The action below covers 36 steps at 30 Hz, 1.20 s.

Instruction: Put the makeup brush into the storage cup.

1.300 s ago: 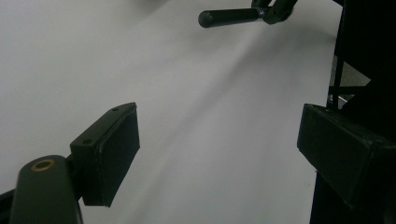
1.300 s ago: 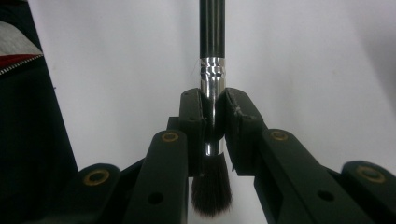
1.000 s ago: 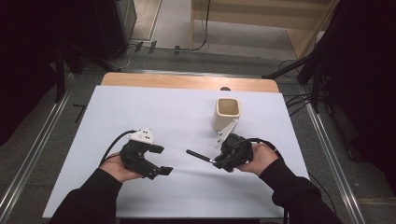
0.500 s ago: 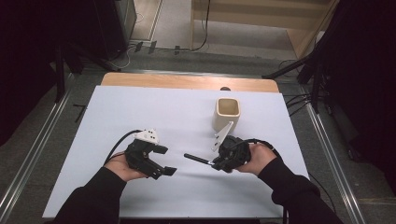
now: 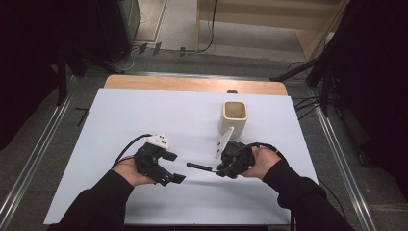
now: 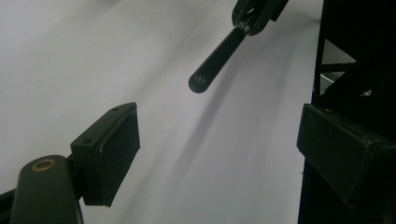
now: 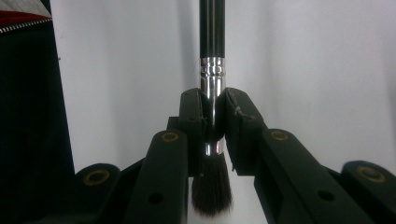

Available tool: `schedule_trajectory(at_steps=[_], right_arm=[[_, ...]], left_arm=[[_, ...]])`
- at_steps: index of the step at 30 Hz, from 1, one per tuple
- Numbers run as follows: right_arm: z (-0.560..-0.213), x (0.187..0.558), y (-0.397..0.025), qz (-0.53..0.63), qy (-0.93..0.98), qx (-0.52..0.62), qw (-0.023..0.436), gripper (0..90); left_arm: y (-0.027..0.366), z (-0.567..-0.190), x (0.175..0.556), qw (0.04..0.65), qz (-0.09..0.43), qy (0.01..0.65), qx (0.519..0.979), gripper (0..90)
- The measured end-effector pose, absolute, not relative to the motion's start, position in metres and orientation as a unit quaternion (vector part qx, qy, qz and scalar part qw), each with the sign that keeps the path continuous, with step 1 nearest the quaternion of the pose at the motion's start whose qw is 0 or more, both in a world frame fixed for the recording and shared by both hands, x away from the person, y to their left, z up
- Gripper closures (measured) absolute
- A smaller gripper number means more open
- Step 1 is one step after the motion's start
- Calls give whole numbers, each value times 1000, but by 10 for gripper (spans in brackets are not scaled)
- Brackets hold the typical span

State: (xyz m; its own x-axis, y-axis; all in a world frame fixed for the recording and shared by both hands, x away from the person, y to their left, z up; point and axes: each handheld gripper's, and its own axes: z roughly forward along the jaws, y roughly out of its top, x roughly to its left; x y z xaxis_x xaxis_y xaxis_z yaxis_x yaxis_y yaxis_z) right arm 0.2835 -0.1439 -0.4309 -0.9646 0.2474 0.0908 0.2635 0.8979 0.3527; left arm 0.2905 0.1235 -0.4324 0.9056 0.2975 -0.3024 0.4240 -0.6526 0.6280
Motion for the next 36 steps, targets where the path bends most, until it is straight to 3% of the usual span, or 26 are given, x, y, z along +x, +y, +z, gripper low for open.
schedule_trajectory(at_steps=[36], right_arm=[[-424, 284, -115, -174, -982, -68, 9, 790]], left_arm=[[106, -447, 291, 363, -130, 185, 904, 167]])
